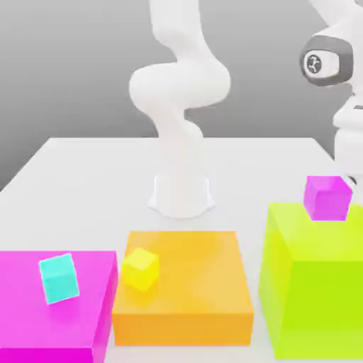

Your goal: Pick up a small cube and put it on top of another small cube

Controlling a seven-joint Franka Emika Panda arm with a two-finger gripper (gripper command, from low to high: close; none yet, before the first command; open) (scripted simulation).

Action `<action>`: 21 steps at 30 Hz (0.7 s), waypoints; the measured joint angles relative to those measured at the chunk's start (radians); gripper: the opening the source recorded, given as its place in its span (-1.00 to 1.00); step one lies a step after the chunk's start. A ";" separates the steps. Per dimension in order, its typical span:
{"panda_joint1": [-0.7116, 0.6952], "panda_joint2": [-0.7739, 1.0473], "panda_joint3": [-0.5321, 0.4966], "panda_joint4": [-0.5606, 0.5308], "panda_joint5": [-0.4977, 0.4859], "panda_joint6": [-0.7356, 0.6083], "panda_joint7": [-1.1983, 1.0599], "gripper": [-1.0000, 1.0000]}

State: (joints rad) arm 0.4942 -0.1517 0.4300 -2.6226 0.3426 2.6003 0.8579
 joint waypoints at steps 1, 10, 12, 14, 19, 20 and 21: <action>0.001 0.015 0.004 -0.008 0.003 0.012 0.015 0.00; -0.040 0.121 0.015 -0.066 -0.078 0.114 0.204 0.00; -0.049 0.146 0.012 -0.079 -0.120 0.139 0.263 0.00; -0.052 0.172 0.002 -0.093 -0.172 0.164 0.330 0.00; -0.031 0.232 -0.068 -0.124 -0.347 0.222 0.527 0.00; -0.029 0.241 -0.083 -0.129 -0.389 0.232 0.571 0.00; -0.013 0.244 -0.079 -0.131 -0.423 0.238 0.609 0.00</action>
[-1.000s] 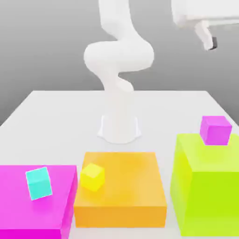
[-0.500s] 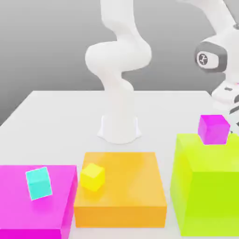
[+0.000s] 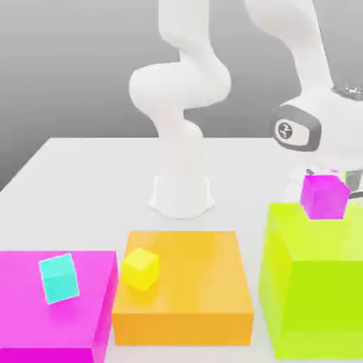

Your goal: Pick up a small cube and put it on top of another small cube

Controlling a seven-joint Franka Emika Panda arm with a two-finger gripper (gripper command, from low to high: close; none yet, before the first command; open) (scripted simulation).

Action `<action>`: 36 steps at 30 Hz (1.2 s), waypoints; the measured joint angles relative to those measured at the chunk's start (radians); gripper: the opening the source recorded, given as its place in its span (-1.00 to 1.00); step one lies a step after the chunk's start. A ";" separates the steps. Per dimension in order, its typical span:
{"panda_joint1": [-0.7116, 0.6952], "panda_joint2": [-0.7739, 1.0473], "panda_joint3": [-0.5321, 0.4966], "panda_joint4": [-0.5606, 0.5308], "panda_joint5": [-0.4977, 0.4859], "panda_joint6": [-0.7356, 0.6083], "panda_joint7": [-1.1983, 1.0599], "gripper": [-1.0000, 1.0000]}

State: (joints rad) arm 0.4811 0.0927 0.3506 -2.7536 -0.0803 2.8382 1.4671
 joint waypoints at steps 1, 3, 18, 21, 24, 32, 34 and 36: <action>0.019 0.021 -0.017 0.004 -0.043 0.017 0.037 0.00; 0.057 0.083 -0.068 0.018 -0.134 0.063 0.108 0.00; 0.116 0.111 -0.127 0.023 -0.147 0.089 0.121 -1.00; 0.081 0.019 -0.081 0.006 -0.017 0.002 0.017 -1.00; 0.076 -0.025 -0.049 0.028 0.065 -0.094 -0.153 -1.00; 0.143 -0.136 -0.029 0.109 0.134 -0.351 -0.587 -1.00; 0.159 -0.164 -0.031 0.130 0.132 -0.416 -0.683 -1.00; 0.164 -0.203 -0.042 0.159 0.128 -0.489 -0.777 -1.00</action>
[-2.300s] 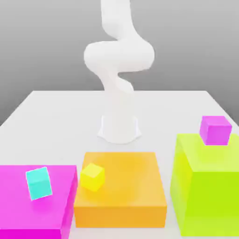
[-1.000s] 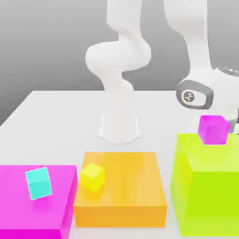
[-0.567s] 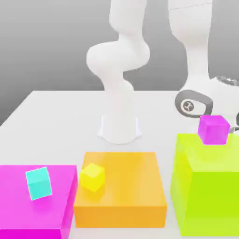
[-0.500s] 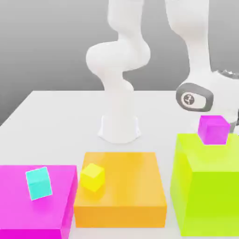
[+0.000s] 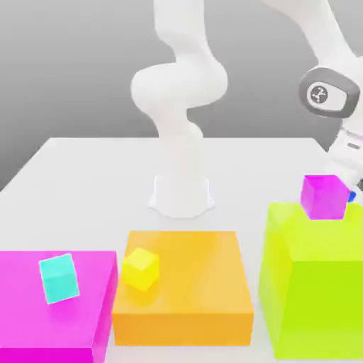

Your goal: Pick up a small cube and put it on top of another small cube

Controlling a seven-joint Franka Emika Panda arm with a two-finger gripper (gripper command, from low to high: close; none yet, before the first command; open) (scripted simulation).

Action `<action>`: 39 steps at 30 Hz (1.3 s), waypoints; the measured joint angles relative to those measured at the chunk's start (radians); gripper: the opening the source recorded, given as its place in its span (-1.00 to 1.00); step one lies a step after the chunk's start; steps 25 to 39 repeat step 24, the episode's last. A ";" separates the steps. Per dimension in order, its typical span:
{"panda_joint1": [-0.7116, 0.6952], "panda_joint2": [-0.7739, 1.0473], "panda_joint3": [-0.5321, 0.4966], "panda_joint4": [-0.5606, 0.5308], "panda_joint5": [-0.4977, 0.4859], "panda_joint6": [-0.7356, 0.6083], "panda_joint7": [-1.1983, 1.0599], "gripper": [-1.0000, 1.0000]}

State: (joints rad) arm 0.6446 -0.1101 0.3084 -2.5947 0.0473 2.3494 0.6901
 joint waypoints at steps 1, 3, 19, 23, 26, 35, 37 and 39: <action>-0.001 -0.021 -0.007 0.016 -0.003 -0.037 -0.043 -1.00; -0.010 -0.062 -0.026 0.048 -0.009 -0.103 -0.109 -1.00; -0.176 -0.216 -0.199 0.155 -0.002 -0.238 -0.171 -1.00; -0.179 -0.188 -0.196 0.113 0.000 -0.165 -0.169 1.00; -0.179 -0.188 -0.196 0.113 0.000 -0.165 -0.169 1.00; -0.179 -0.188 -0.196 0.113 0.000 -0.165 -0.169 1.00; -0.179 -0.188 -0.196 0.113 0.000 -0.165 -0.169 1.00; -0.179 -0.188 -0.196 0.113 0.000 -0.165 -0.169 1.00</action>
